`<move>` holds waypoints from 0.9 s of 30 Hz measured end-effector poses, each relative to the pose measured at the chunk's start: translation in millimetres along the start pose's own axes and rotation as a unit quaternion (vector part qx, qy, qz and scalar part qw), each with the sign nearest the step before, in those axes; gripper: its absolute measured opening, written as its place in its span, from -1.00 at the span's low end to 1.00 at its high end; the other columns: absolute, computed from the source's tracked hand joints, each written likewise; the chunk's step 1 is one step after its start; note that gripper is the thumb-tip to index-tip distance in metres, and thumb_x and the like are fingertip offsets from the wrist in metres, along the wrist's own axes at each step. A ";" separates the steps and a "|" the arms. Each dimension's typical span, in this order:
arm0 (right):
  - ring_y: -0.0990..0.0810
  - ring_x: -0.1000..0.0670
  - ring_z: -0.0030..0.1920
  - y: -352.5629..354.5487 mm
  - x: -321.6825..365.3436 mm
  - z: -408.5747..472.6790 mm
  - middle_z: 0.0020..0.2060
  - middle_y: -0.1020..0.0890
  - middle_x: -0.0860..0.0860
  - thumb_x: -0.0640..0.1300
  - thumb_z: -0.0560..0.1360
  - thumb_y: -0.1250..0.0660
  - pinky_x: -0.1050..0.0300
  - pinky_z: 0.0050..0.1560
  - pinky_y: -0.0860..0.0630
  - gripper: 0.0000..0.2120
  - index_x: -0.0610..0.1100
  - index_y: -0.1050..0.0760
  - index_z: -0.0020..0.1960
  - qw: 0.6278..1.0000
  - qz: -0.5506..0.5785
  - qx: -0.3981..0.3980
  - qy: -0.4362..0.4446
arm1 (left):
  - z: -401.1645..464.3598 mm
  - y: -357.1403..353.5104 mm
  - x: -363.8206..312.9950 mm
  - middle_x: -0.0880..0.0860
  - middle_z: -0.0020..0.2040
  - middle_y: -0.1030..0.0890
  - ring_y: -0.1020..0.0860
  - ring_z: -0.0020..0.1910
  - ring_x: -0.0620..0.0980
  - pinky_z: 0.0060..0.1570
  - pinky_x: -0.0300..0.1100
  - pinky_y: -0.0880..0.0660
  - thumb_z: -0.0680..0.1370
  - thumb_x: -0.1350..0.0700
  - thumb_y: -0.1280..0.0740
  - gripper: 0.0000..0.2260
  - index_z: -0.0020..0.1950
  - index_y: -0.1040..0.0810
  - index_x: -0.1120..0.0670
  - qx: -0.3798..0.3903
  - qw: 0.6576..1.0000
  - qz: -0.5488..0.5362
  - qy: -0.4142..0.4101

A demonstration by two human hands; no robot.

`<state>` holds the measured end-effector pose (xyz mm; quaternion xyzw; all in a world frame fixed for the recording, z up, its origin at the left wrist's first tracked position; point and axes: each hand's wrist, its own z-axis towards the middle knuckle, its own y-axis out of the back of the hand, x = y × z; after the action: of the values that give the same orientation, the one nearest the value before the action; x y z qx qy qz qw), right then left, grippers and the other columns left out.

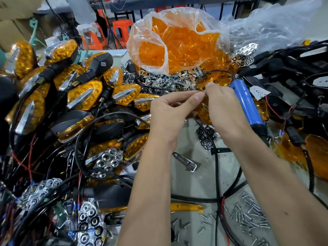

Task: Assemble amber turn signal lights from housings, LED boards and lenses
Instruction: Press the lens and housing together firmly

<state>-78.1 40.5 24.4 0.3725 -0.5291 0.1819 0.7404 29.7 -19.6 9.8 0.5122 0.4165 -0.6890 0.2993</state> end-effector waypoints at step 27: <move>-0.42 -0.07 -0.62 -14.8 15.7 -21.0 -0.56 -0.51 -0.13 -0.07 0.67 -0.05 0.23 -0.53 -0.34 -0.41 -0.11 -0.57 -0.46 0.923 0.226 0.243 -0.196 | 0.3 -20.5 -4.0 -0.09 -0.52 -0.44 -0.43 -0.42 -0.08 -0.23 -0.33 -0.45 0.74 -0.05 -0.04 -0.38 -0.51 -0.39 0.07 -0.072 0.984 0.042 -0.155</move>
<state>-48.8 44.4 30.1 0.4396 -0.6736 0.3905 0.4477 13.5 -10.2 19.1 0.3934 0.3918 -0.7149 0.4251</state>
